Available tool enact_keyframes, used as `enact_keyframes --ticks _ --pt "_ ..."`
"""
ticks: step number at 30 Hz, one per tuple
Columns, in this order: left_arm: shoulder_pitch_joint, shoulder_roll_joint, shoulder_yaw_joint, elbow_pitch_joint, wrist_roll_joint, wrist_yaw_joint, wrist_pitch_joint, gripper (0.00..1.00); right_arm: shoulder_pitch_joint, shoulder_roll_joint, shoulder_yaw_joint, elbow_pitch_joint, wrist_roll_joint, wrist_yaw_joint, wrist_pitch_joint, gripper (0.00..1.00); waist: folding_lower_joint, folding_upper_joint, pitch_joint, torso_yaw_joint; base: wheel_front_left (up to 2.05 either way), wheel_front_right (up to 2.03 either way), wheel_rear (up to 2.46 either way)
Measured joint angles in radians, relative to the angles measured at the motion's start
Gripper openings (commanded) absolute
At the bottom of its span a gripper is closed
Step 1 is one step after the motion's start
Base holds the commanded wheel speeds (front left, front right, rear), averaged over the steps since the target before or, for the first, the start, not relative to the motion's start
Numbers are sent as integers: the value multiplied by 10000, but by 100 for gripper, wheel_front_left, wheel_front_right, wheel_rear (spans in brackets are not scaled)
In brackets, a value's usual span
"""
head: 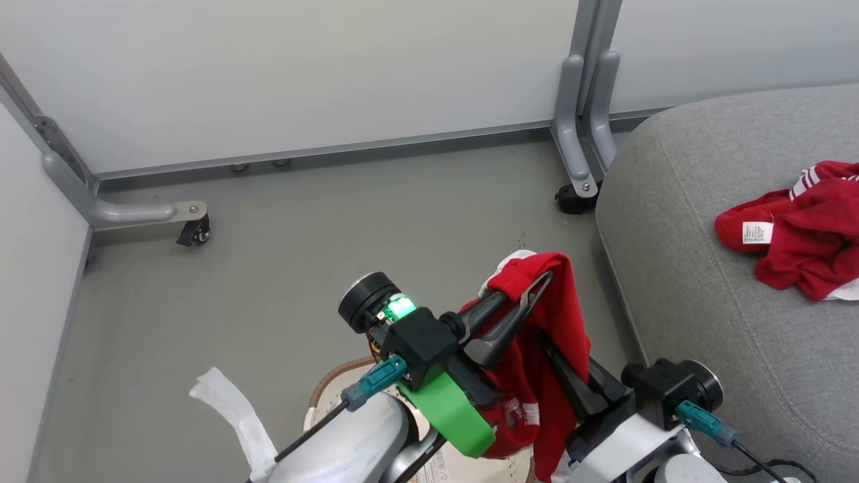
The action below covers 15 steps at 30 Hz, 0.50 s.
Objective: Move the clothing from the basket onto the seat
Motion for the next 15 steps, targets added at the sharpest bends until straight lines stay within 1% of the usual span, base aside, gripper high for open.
enact_keyframes --ticks 11,12,13,15 --pt "81 23 -19 205 -77 0 0 0 1 -15 -105 -130 56 0 0 0 0 0 89 30 0 0 0" --pt "107 21 4 226 -127 0 -2 42 0 -12 -138 -153 65 0 0 0 0 0 102 32 0 0 0" --pt "147 17 19 278 -215 0 -2 100 0 -10 -159 -163 69 0 0 0 0 0 111 32 0 0 0" --pt "189 46 0 341 -255 0 -2 100 -1 -6 -196 -196 69 0 0 0 0 0 141 31 0 0 0"
